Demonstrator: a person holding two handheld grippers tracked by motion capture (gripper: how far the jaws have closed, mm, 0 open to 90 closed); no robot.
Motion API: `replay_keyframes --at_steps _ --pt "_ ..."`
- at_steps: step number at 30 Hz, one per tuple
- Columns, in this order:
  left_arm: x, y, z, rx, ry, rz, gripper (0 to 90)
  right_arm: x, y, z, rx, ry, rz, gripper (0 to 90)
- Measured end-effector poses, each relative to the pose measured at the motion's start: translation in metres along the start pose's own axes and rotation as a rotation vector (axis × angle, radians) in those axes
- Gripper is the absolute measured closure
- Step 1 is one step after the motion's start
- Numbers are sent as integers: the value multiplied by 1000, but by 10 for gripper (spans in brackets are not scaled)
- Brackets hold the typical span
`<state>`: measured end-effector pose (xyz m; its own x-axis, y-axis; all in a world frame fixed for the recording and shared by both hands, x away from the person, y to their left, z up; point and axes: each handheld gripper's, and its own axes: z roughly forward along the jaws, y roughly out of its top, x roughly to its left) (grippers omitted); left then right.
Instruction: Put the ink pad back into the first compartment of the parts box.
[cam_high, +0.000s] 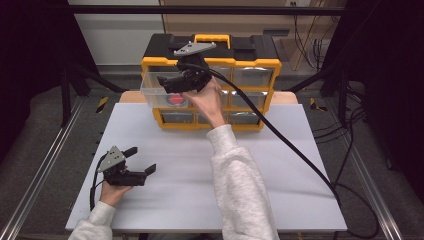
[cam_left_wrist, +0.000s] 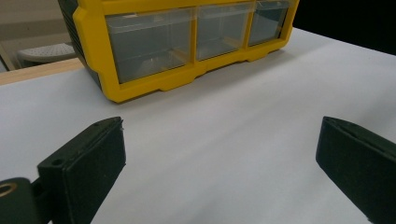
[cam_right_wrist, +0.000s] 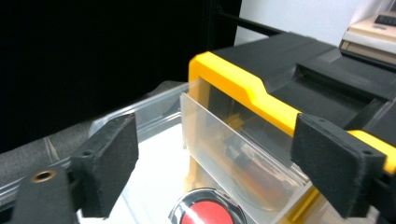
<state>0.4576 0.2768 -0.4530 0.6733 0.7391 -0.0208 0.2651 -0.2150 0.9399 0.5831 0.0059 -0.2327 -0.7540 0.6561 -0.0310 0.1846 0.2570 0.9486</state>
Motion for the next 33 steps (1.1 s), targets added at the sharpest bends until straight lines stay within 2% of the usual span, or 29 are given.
replay_keyframes --at_steps 8,15,16,19,30,33 --pt "0 0 0 0 -2 0 13 10 5 -19 -56 -8 -16 65" --pt "0 0 0 -3 -3 -3 13 15 4 -40 -110 -6 -1 34" --pt "0 0 0 -4 -2 -3 13 17 2 -48 -118 -1 -6 34" --pt "1 0 0 -3 -2 -2 13 18 -2 -56 -132 9 -15 33" --pt "1 0 0 -3 0 -2 13 16 -20 -86 -149 9 -10 16" --pt "0 0 0 -2 -1 -5 13 17 -29 -98 -173 -3 -13 12"
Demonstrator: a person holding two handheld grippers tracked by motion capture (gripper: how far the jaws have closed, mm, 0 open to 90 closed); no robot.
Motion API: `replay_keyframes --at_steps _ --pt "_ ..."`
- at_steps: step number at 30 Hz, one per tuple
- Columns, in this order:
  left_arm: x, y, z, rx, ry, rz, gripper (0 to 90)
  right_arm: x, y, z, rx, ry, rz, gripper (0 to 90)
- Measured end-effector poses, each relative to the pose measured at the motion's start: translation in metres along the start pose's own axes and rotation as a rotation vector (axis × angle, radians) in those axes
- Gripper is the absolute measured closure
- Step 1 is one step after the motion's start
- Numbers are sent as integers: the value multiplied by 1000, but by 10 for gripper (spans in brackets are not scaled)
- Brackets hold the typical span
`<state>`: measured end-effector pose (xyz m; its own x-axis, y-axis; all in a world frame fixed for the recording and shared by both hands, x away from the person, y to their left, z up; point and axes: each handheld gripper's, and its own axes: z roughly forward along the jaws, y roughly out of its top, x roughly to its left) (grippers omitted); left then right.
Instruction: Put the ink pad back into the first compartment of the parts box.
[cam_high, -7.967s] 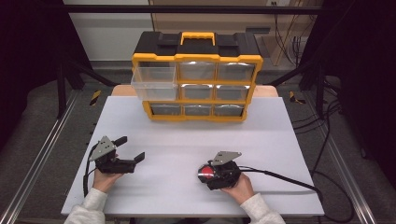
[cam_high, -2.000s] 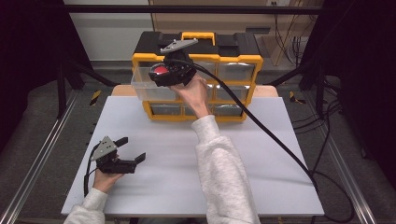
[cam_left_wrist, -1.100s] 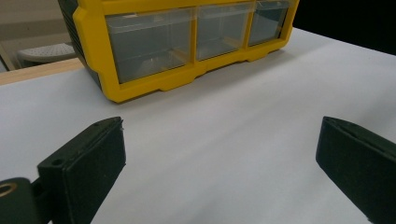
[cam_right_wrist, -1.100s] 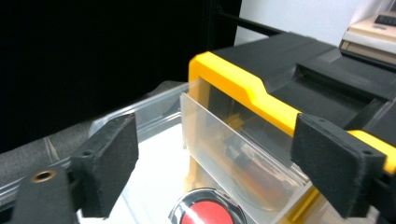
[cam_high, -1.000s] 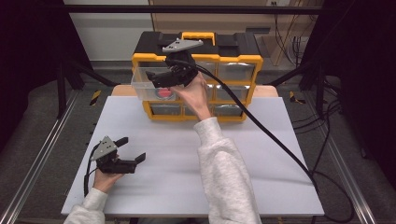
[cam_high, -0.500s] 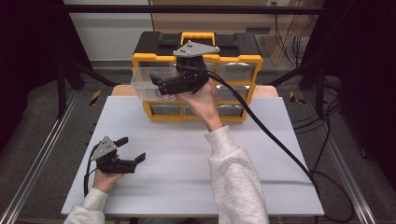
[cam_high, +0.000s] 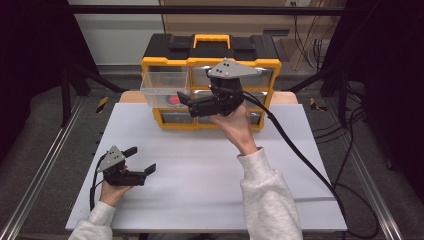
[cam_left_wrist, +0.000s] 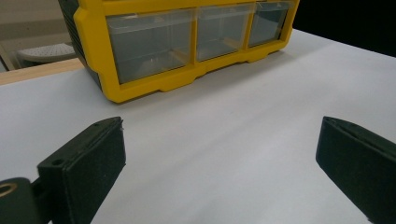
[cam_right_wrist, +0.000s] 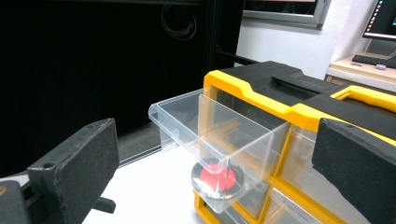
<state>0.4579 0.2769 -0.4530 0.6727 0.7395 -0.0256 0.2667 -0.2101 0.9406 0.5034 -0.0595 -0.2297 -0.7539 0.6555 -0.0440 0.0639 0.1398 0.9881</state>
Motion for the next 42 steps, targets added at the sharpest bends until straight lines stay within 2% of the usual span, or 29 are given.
replay_keyframes --at_steps 7,16,33,42 --pt "0 0 0 1 1 3 12 3 -11 -18 -18 -10 -6 10" --pt "-1 0 0 2 1 4 13 2 -35 -38 -12 -12 -7 10" --pt "-1 0 1 8 2 6 13 -10 -107 -65 41 -5 39 10" --pt "-2 0 1 11 1 7 13 -18 -144 -85 58 -29 71 10"
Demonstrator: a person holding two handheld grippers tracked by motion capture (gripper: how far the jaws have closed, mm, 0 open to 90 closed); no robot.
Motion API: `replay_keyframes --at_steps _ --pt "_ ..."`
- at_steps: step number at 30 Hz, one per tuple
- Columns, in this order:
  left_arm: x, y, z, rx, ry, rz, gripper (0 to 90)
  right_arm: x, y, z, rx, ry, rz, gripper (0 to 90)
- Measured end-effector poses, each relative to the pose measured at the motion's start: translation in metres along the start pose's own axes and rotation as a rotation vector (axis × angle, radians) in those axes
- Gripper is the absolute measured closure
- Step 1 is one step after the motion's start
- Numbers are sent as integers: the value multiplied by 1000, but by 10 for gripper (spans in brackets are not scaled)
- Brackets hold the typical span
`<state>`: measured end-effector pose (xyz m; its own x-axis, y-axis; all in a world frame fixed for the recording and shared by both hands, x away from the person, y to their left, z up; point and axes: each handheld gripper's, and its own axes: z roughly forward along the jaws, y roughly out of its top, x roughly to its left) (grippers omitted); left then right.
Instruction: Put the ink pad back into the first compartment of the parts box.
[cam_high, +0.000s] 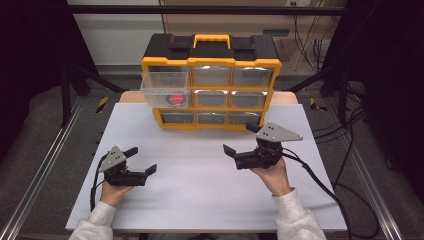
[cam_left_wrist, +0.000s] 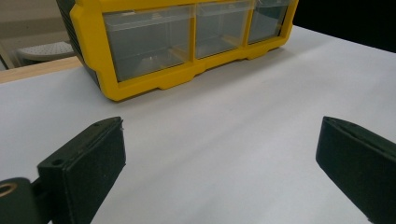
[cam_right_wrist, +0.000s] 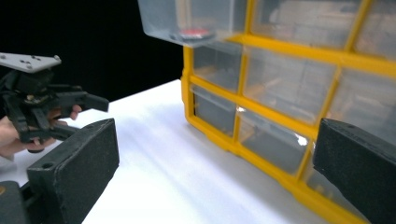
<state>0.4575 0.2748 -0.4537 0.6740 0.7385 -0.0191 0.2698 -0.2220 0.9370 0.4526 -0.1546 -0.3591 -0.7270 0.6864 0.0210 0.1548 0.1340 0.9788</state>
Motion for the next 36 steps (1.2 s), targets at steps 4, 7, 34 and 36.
replay_keyframes --at_steps 4,7,34,36 --pt "0 0 0 4 -2 2 13 -8 -19 -6 17 -18 28 10" --pt "-1 0 1 7 -4 2 12 -14 -35 -10 34 -37 51 9" --pt "-1 0 1 7 -9 4 13 -55 -119 -51 45 -76 127 8" --pt "-1 0 1 7 -7 5 13 -56 -120 -51 43 -76 133 7"
